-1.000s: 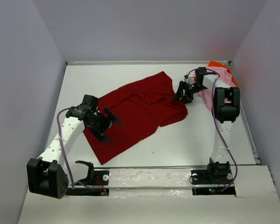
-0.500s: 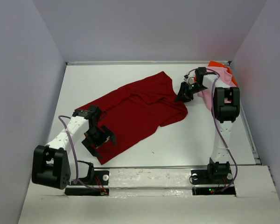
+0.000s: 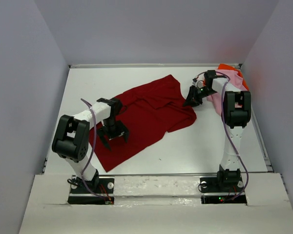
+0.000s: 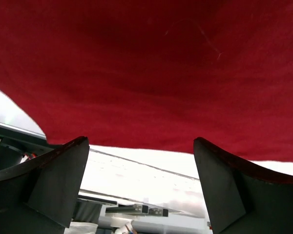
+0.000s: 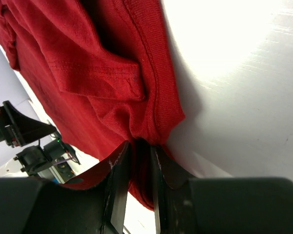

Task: Fold and stack the t-shirts
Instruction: Grap the side of the flattened tshirt closest away from the robot with both arms

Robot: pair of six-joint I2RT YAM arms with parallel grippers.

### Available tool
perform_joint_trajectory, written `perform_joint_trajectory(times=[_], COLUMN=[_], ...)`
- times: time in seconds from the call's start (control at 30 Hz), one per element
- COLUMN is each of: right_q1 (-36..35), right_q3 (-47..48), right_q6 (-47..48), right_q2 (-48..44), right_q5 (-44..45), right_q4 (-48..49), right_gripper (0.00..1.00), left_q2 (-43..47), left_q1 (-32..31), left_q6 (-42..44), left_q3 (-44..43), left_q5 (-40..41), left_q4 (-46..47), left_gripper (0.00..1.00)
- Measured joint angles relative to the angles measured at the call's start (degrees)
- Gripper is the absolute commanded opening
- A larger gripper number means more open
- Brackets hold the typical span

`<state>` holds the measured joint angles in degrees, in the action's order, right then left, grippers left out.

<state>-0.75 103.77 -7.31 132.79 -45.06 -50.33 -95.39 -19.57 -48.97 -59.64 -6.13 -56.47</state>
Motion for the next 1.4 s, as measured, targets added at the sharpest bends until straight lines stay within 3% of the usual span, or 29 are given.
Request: perform_joint_trajectory(times=[0.4,0.7,0.87,1.4], right_q1=[0.0,1.01,3.69,5.88], right_q3=[0.0,-0.68,-3.67,-14.19], right_q6=[-0.02,-0.98,-1.9,-2.89], right_q2=[0.0,-0.02,-1.36,-10.21], right_q5=[0.09,2.69,4.02,7.48], right_q4=[0.0,0.13,0.5,1.49], right_gripper=[0.22,0.16,0.16,0.16], left_q2=[-8.72,-16.15,-21.9,-28.98], left_q1=[-4.11,-4.39,-4.46,1.86], left_q6=[-0.96,1.36,2.89,8.22], left_q3=[-2.58,-10.67,-19.87,-35.3], left_q5=[0.74,0.74,3.06,8.33], left_q4=[0.48,-6.78,-10.47,-10.05], left_gripper=[0.99,0.99,0.99,0.99])
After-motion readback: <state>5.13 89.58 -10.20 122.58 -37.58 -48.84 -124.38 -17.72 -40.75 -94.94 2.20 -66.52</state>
